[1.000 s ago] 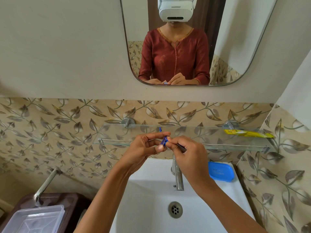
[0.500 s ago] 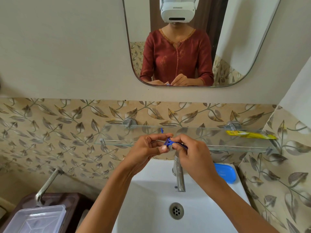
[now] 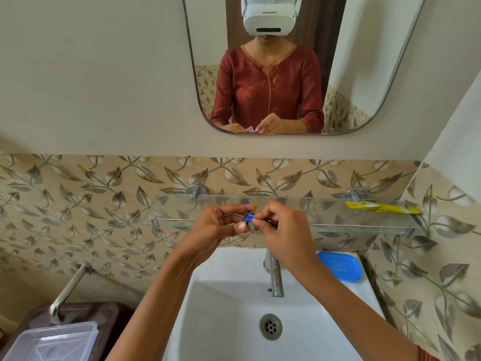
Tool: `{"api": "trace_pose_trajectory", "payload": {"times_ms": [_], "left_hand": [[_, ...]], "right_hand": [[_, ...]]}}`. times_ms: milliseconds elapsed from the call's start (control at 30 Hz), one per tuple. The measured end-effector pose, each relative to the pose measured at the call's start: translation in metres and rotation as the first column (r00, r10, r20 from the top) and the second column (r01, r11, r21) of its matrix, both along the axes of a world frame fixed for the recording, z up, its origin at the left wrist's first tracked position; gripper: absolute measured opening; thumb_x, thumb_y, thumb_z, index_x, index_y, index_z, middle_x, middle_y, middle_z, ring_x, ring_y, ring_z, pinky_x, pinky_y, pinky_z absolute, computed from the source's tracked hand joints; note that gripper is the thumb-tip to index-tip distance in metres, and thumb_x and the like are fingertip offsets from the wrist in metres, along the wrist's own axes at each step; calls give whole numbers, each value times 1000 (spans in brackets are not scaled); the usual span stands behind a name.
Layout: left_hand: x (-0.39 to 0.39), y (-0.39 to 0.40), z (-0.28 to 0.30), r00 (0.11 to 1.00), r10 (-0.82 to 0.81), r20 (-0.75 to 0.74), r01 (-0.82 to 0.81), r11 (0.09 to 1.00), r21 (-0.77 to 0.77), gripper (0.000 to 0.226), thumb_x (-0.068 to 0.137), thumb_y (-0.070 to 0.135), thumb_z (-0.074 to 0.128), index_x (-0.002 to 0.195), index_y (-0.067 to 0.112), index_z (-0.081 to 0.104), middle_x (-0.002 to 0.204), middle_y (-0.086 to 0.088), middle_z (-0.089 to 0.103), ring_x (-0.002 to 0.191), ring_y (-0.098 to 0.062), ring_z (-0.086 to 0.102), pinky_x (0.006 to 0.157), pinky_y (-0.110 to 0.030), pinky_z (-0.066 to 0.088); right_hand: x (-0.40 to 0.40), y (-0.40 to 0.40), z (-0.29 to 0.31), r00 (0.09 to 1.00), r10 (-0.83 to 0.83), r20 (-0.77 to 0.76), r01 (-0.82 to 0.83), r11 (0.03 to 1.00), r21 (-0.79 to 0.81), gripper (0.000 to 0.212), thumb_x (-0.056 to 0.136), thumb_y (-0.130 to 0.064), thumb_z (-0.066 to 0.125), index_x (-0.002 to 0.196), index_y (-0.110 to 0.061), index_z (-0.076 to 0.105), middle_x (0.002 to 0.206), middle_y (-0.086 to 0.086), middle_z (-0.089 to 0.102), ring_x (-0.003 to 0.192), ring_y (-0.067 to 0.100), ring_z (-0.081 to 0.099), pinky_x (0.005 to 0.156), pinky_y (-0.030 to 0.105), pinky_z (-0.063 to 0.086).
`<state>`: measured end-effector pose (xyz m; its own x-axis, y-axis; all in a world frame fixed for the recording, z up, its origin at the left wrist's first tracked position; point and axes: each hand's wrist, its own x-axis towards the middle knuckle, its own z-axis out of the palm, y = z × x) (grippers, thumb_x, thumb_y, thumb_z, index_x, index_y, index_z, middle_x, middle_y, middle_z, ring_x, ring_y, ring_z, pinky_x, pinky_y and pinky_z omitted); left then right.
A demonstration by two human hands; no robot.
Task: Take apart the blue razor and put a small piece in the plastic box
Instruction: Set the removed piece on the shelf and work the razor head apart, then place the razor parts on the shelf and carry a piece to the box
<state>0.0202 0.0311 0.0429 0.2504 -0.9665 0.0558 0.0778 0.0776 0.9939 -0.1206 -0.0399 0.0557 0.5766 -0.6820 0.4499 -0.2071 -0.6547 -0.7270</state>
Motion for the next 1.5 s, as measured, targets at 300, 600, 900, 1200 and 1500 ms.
{"api": "trace_pose_trajectory", "payload": {"times_ms": [300, 600, 900, 1200, 1500], "left_hand": [[-1, 4, 9, 997, -46, 66, 45, 999, 12, 40, 75, -2, 64, 113, 12, 60, 72, 5, 74, 78, -9, 66, 78, -17, 52], [-6, -1, 9, 997, -53, 60, 53, 999, 1, 43, 69, 8, 66, 110, 19, 62, 82, 2, 74, 84, -13, 65, 79, -18, 52], [-2, -17, 19, 984, -30, 175, 34, 999, -23, 62, 74, -4, 65, 124, 27, 46, 116, 0, 60, 93, -13, 58, 84, -22, 52], [16, -32, 9, 908, 275, 315, -298, 954, 28, 43, 83, -4, 55, 120, 16, 53, 121, -7, 56, 87, -9, 57, 81, -21, 47], [1, 7, -14, 883, 425, 201, -415, 905, -89, 23, 87, 8, 53, 101, 22, 64, 80, 5, 69, 59, -1, 55, 54, -11, 45]], "right_hand": [[-6, -6, -5, 993, 62, 97, -82, 972, 219, 30, 76, -14, 68, 64, -33, 49, 66, -12, 64, 57, -1, 59, 53, 16, 45], [-15, -5, -8, 983, 43, 179, -76, 980, 184, 21, 75, -17, 68, 71, -32, 54, 73, -11, 65, 73, 6, 63, 61, 20, 50], [-15, -26, -1, 984, 81, 158, -118, 965, 235, 25, 75, -10, 68, 76, -33, 59, 77, 2, 69, 72, 21, 66, 67, 36, 54], [-1, -89, 6, 999, 11, -34, -10, 999, 49, 15, 74, -5, 68, 87, -13, 67, 86, 2, 66, 75, 14, 60, 65, 6, 44], [24, -105, -31, 963, -19, -270, 17, 1000, -10, 14, 73, -6, 69, 86, -8, 66, 86, 6, 64, 73, 16, 52, 61, 20, 38]]}}
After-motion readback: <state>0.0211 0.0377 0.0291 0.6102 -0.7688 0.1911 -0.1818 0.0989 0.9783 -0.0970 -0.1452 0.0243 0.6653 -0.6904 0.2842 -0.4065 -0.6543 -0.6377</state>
